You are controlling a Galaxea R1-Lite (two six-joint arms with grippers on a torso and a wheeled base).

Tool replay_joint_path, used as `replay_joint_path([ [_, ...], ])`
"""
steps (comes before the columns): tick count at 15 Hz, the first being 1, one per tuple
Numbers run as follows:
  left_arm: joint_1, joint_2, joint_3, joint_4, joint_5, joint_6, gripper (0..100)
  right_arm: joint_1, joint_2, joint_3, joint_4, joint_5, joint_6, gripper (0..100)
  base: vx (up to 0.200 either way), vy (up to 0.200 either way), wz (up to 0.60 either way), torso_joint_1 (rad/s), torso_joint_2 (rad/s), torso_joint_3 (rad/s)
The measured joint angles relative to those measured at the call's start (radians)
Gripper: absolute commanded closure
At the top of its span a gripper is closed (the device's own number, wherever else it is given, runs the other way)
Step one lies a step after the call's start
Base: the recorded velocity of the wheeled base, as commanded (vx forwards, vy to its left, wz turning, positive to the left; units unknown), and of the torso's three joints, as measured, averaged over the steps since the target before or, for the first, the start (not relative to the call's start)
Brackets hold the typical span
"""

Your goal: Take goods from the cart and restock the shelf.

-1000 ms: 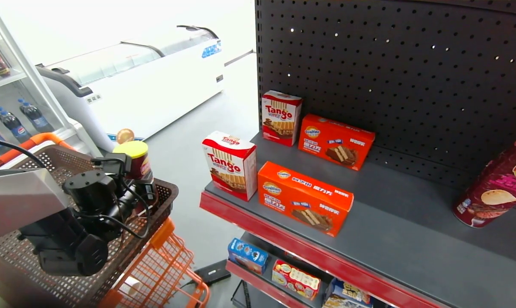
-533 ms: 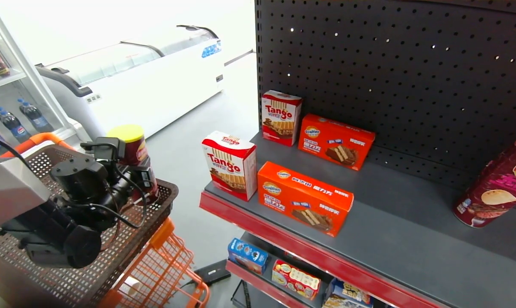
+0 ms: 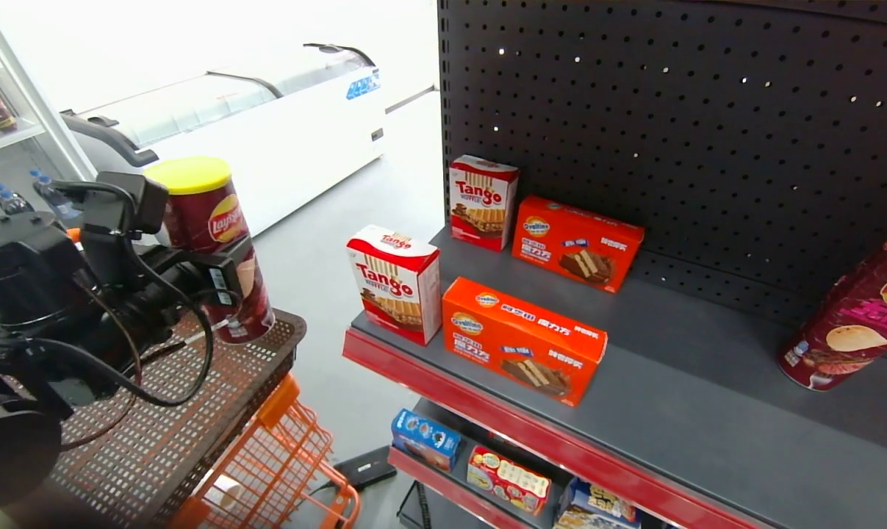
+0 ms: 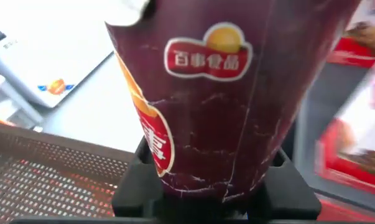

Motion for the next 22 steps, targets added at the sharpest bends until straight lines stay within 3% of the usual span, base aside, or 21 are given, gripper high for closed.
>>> replay_joint_path([
  [4, -0.116, -0.111, 0.092, 0.019, -0.117, -0.002, 100, 0.001, 0.0, 0.0, 0.0, 0.0, 0.0, 0, 0.0, 0.0, 0.0, 0.0, 0.0, 0.0],
  [7, -0.157, -0.146, 0.122, 0.023, -0.2, -0.006, 100, 0.001, 0.0, 0.0, 0.0, 0.0, 0.0, 0, 0.0, 0.0, 0.0, 0.0, 0.0, 0.0],
  [10, -0.171, -0.175, 0.157, 0.03, -0.326, -0.017, 100, 0.0, 0.0, 0.0, 0.0, 0.0, 0.0, 0, 0.0, 0.0, 0.0, 0.0, 0.0, 0.0],
  [15, -0.189, -0.2, 0.21, 0.021, -0.349, -0.016, 100, 0.001, 0.0, 0.0, 0.0, 0.0, 0.0, 0, 0.0, 0.0, 0.0, 0.0, 0.0, 0.0],
  [18, -0.221, -0.203, 0.213, 0.011, -0.424, -0.018, 100, 0.001, 0.0, 0.0, 0.0, 0.0, 0.0, 0, 0.0, 0.0, 0.0, 0.0, 0.0, 0.0],
  [22, -0.272, -0.234, 0.252, 0.038, -0.427, -0.02, 100, 0.001, 0.0, 0.0, 0.0, 0.003, -0.001, 0, 0.0, 0.0, 0.0, 0.0, 0.0, 0.0],
])
